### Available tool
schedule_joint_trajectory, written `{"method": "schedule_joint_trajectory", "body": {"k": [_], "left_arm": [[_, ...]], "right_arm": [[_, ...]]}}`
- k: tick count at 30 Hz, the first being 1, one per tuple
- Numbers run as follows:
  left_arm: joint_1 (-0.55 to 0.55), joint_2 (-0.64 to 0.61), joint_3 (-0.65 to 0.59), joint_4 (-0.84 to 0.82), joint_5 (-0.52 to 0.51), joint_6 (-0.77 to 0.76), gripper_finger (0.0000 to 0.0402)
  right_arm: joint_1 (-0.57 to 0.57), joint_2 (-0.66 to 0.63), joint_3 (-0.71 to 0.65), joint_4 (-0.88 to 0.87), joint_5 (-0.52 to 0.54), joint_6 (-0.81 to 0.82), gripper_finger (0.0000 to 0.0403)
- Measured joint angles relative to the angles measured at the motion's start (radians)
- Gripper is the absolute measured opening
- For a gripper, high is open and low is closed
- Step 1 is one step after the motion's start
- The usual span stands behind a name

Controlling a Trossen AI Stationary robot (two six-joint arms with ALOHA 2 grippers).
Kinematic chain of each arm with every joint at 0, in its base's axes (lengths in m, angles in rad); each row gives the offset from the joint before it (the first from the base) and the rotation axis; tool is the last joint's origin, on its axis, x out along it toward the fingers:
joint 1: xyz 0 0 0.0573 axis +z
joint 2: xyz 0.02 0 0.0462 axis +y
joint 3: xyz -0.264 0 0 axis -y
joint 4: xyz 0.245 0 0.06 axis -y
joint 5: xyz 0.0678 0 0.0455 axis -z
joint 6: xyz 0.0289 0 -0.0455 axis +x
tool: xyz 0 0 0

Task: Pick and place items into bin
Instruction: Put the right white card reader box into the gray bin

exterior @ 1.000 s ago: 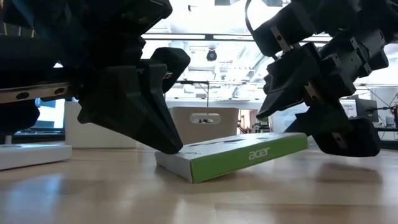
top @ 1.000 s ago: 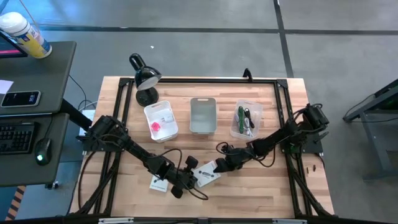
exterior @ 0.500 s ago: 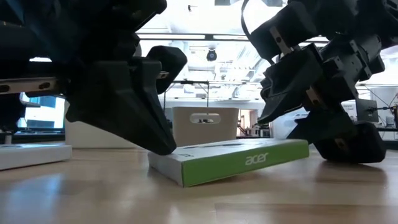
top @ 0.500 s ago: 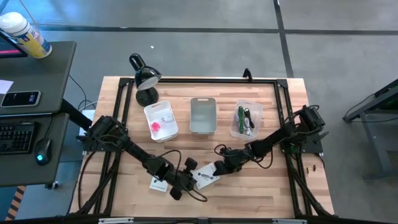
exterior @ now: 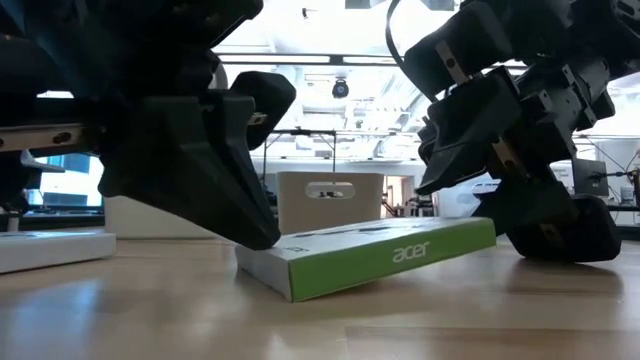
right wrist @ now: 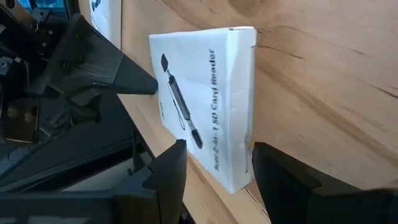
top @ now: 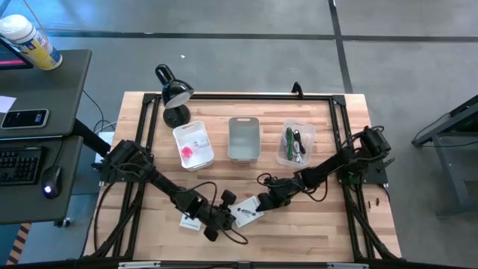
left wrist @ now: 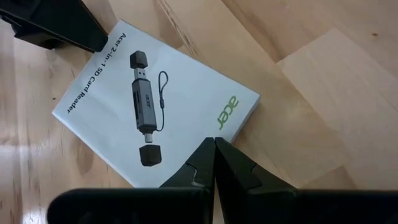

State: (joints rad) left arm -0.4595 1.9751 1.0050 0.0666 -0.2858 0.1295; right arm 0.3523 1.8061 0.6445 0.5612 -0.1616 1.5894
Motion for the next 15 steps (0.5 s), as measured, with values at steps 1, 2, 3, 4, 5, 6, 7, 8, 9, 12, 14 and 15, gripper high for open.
{"method": "schedule_joint_trajectory", "body": {"k": [1,2,3,4,5,6,7,8,9,12,14,15], "left_arm": [[-0.001,0.000,0.000,0.000,-0.004,0.000,0.0000],[-0.002,0.000,0.000,0.000,-0.007,-0.002,0.0000],[-0.006,0.000,0.000,0.000,-0.007,-0.004,0.0000],[-0.006,0.001,0.000,0.001,-0.013,-0.004,0.0000],[-0.008,0.001,-0.001,0.002,-0.016,-0.004,0.0000],[-0.012,0.001,-0.001,0.002,-0.019,-0.006,0.0000],[-0.015,0.001,-0.001,0.003,-0.023,-0.007,0.0000],[-0.019,0.001,-0.001,0.003,-0.027,-0.007,0.0000],[-0.021,0.002,-0.001,0.003,-0.031,-0.007,0.0000],[-0.027,0.002,-0.001,0.004,-0.031,-0.008,0.0000],[-0.030,0.002,-0.001,0.003,-0.029,-0.012,0.0000],[-0.031,0.002,-0.001,0.003,-0.030,-0.012,0.0000]], "right_arm": [[0.000,0.000,0.000,-0.001,0.000,0.000,0.0173],[0.000,0.000,0.000,-0.001,-0.001,0.000,0.0173],[0.000,0.000,-0.001,0.000,-0.001,0.002,0.0173],[0.000,0.000,-0.001,0.001,-0.001,0.003,0.0172],[0.000,0.000,-0.001,0.001,-0.001,0.003,0.0172],[0.000,0.000,-0.002,0.002,-0.001,0.003,0.0172],[0.000,0.000,-0.002,0.005,-0.001,0.004,0.0172],[0.000,0.000,-0.002,0.007,0.001,0.004,0.0173],[0.000,0.000,-0.003,0.011,0.006,0.006,0.0174],[0.001,0.000,-0.006,0.029,0.019,0.008,0.0173],[0.002,0.000,-0.006,0.036,0.034,0.010,0.0169],[0.002,0.000,-0.006,0.038,0.038,0.011,0.0166]]}}
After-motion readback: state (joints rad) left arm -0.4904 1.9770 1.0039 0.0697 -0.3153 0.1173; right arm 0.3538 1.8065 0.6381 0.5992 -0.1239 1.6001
